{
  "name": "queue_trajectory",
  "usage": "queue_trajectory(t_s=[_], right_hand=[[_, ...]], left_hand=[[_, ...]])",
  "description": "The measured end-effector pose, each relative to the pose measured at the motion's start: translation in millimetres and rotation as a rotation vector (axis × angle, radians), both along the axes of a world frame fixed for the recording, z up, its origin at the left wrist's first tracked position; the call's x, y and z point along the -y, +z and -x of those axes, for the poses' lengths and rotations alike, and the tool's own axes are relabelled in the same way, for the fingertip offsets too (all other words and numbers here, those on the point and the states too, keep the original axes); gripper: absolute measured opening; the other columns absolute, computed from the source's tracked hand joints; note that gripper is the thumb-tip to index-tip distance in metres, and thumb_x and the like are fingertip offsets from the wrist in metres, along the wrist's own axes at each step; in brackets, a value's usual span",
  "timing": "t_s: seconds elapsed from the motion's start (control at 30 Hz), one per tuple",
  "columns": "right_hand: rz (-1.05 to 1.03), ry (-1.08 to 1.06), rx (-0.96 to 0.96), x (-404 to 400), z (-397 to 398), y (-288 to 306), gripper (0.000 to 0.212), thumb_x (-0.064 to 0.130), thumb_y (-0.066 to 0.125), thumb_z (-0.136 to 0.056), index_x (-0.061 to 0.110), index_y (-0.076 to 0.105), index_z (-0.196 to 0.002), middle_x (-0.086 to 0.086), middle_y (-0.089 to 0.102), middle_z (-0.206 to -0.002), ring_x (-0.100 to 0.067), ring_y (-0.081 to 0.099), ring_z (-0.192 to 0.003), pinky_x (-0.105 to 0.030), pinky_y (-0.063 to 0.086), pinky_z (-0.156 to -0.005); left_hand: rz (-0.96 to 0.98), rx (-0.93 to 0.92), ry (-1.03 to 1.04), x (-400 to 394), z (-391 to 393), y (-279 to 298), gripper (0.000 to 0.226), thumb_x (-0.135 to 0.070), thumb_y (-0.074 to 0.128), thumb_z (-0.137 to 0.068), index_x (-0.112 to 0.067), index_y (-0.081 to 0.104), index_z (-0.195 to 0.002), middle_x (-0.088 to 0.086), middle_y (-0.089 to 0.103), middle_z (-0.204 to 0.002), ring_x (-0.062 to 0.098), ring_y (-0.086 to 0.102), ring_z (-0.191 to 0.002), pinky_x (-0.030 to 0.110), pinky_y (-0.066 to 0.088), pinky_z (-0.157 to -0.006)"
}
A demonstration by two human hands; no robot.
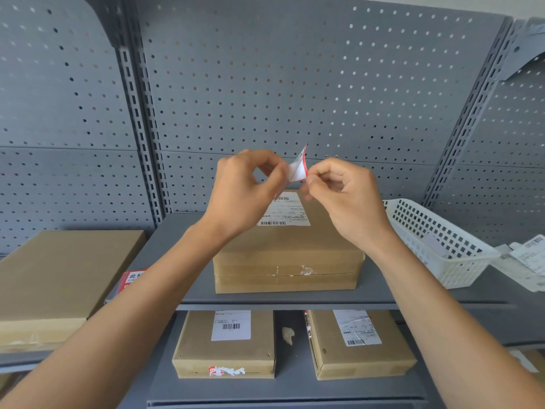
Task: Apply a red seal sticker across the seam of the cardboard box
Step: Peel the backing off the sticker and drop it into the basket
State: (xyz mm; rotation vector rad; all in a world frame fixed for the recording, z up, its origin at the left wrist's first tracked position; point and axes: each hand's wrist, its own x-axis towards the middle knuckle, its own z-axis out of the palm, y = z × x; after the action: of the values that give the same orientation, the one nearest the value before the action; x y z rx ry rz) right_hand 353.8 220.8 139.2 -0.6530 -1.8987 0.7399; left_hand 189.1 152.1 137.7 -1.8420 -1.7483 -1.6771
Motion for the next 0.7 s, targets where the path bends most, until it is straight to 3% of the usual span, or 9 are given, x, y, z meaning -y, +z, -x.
queue_trajectory(t_s=[0.07,0.13,0.23,0.33,0.4,0.6,0.7], right_hand=[[0.022,0.002,-0.006,-2,-2,0,0.013,0.002,0.061,-0.093,0.007,0.069,-0.084,-0.007,0.075,-0.078,-0.011,0.071,-0.067,-0.011,0.049,-0.066],[0.034,-0.004,-0.008,-5,-5,-1,0.013,0.001,0.06,-0.093,0.007,0.068,-0.084,-0.006,0.075,-0.079,-0.006,0.069,-0.065,-0.009,0.048,-0.068],[0.053,-0.025,-0.018,-10,-8,-2,0.014,0.002,0.061,-0.092,0.01,0.069,-0.084,-0.004,0.075,-0.078,-0.009,0.069,-0.065,-0.015,0.051,-0.072],[0.088,-0.052,-0.021,-13,-12,-3,0.012,0.004,0.061,-0.092,0.008,0.07,-0.085,-0.002,0.076,-0.077,-0.012,0.07,-0.067,-0.026,0.057,-0.077],[0.117,-0.075,-0.025,-15,-16,-3,0.012,0.004,0.06,-0.092,0.006,0.069,-0.085,-0.001,0.076,-0.076,-0.013,0.07,-0.067,-0.031,0.056,-0.078],[0.171,-0.169,-0.024,-20,-29,-2,0.015,0.005,0.059,-0.092,0.009,0.07,-0.083,-0.002,0.077,-0.078,-0.01,0.071,-0.068,-0.024,0.054,-0.073],[0.204,-0.194,-0.032,-21,-37,1,0.017,0.004,0.058,-0.092,0.011,0.07,-0.082,-0.003,0.076,-0.079,-0.01,0.069,-0.066,-0.021,0.054,-0.068]], left_hand=[[0.026,0.101,-0.011,1,5,2,0.02,-0.012,0.062,-0.095,-0.012,0.076,-0.081,-0.008,0.074,-0.08,-0.01,0.054,-0.059,0.006,0.035,-0.06],[0.036,0.191,-0.027,1,12,4,0.02,-0.012,0.062,-0.096,-0.013,0.076,-0.082,-0.01,0.074,-0.08,-0.011,0.053,-0.055,0.007,0.036,-0.059],[0.027,0.311,-0.045,0,23,4,0.021,-0.014,0.062,-0.095,-0.015,0.075,-0.079,-0.011,0.075,-0.077,0.002,0.067,-0.076,0.017,0.049,-0.075],[0.017,0.404,-0.038,-1,32,4,0.022,-0.013,0.061,-0.095,-0.012,0.075,-0.079,-0.007,0.076,-0.078,0.008,0.067,-0.079,0.023,0.053,-0.077],[0.004,0.462,-0.033,-2,37,4,0.022,-0.012,0.06,-0.096,-0.011,0.076,-0.08,-0.006,0.077,-0.079,0.008,0.066,-0.078,0.022,0.053,-0.077],[-0.071,0.572,0.01,-2,43,4,0.022,-0.011,0.06,-0.098,-0.012,0.074,-0.082,-0.005,0.074,-0.077,0.0,0.064,-0.067,0.008,0.043,-0.061],[-0.093,0.606,0.034,-3,45,6,0.023,-0.012,0.06,-0.097,-0.017,0.073,-0.079,-0.01,0.074,-0.074,0.003,0.066,-0.069,0.009,0.043,-0.059]])
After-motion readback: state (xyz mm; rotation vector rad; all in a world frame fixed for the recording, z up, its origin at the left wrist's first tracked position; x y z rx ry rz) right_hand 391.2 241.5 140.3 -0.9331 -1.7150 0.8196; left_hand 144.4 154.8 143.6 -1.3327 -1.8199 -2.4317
